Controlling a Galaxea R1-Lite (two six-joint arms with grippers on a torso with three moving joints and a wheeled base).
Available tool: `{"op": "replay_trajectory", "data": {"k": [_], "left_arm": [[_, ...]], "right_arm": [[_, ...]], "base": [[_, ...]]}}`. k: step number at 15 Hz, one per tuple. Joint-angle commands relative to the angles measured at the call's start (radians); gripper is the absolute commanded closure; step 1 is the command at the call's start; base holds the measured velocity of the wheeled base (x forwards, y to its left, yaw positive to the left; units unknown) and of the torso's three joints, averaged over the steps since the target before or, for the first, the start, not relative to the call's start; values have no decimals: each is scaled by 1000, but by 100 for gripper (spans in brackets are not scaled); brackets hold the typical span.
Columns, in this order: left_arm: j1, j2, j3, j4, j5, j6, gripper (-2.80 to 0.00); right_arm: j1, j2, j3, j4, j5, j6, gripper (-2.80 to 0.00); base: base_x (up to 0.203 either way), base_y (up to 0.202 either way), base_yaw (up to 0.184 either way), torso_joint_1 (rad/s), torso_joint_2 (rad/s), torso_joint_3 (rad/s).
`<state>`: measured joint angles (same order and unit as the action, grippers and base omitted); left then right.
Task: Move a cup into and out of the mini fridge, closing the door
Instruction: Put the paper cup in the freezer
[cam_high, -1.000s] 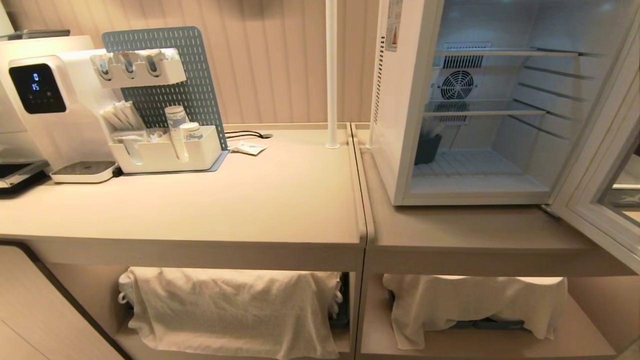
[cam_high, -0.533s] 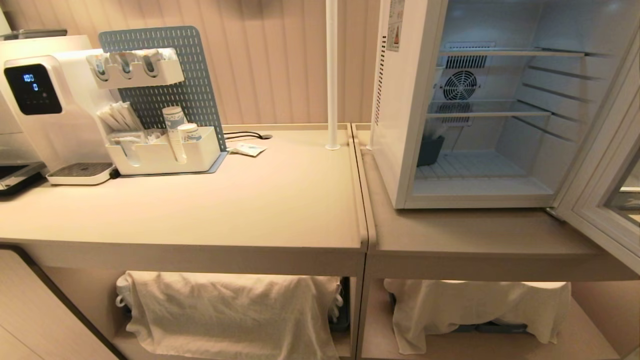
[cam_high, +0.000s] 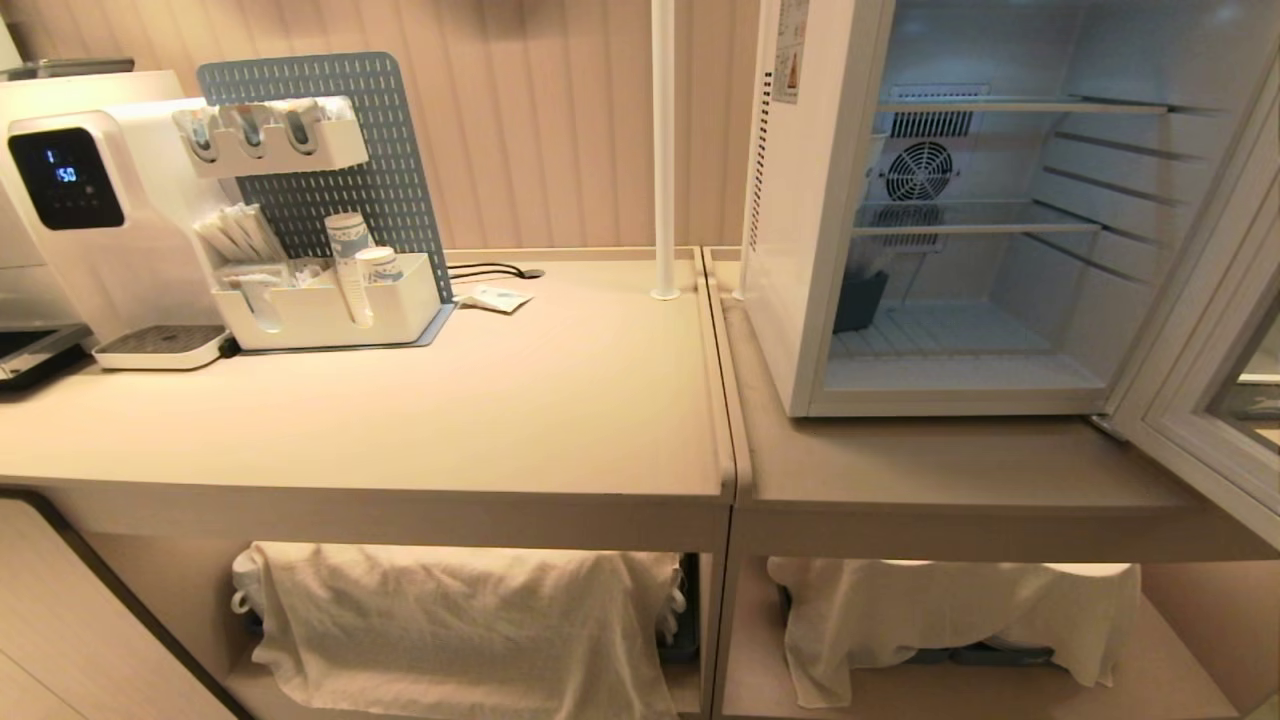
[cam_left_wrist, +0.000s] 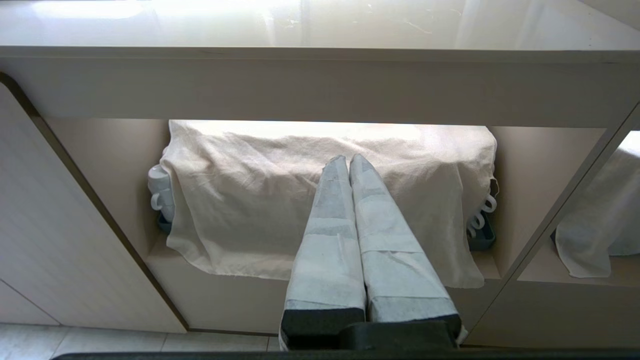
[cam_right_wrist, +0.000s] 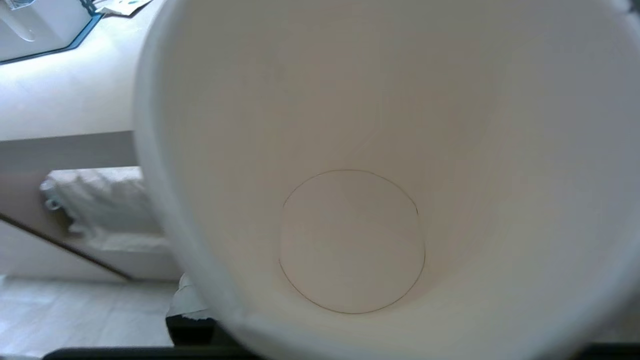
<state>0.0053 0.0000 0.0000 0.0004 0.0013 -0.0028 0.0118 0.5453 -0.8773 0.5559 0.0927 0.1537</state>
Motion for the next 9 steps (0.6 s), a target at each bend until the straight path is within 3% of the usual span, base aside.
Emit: {"op": "replay_trajectory", "data": {"k": [1,3,6,9], "left_arm": [[1,0,0,0,0,0,0],[0,0,0,0,0,0,0],[0,0,0,0,0,0,0],[1,0,0,0,0,0,0]], "right_arm": [[32,387,-250,89,14,68,0],[63,568,-397,160,25,146,0],[87,804,-479,169,28,178,0],[88,980,-496,-52,34,117,0]], "base": [[0,0,0,0,0,0],[0,0,0,0,0,0],[0,0,0,0,0,0],[0,0,0,0,0,0]]}}
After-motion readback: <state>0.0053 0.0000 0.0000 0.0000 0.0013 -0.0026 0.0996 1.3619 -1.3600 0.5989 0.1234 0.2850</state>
